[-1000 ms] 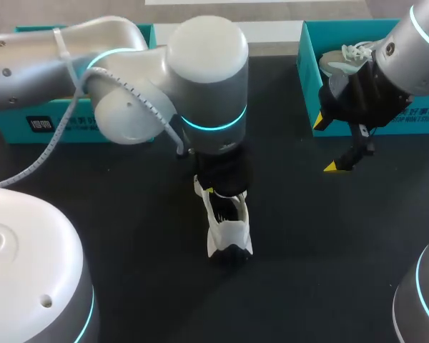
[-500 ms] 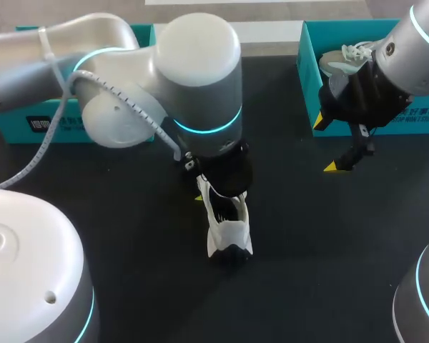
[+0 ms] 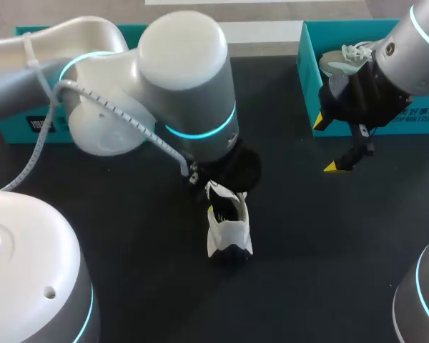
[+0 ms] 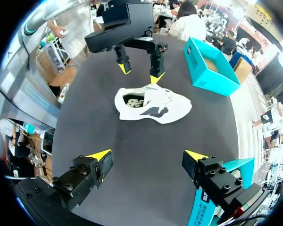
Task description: Take the shoe out of the shoebox, open the shoe tongue, remove and reinsert the insole, then place the shoe into the shoebox
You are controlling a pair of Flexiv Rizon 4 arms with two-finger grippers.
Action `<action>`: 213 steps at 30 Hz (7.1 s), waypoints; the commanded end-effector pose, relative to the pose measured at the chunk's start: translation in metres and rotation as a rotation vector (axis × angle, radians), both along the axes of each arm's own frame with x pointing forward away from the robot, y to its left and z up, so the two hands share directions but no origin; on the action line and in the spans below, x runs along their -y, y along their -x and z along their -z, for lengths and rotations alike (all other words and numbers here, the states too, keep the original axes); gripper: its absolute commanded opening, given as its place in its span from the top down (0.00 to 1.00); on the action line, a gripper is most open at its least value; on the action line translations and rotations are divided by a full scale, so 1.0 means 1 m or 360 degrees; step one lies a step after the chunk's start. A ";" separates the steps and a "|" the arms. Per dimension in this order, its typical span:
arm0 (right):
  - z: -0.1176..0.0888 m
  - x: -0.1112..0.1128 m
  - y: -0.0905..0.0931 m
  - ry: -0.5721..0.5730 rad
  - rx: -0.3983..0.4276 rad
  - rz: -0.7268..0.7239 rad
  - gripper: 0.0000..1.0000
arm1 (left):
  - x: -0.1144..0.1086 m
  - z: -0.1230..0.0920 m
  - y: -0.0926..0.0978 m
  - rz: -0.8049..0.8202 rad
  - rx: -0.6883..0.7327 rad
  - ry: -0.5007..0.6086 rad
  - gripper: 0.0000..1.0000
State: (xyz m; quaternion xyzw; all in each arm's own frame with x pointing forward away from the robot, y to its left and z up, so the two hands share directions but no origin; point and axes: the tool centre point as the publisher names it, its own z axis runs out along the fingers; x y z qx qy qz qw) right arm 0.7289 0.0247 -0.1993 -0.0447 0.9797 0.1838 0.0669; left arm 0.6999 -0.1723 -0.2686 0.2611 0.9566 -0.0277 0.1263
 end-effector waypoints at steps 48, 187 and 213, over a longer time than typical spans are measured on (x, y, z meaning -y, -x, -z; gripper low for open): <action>0.001 -0.001 -0.001 0.0003 0.0000 0.0001 0.00 | 0.010 0.104 0.062 -0.1012 -0.0232 0.0119 0.17; 0.001 -0.001 -0.001 0.0003 0.0000 0.0001 0.00 | -0.355 -0.128 -0.129 -0.0143 -0.0895 -0.0212 1.00; 0.001 -0.001 -0.001 0.0003 0.0000 0.0001 0.00 | -0.434 -0.131 -0.183 -0.0156 -0.0855 -0.0304 1.00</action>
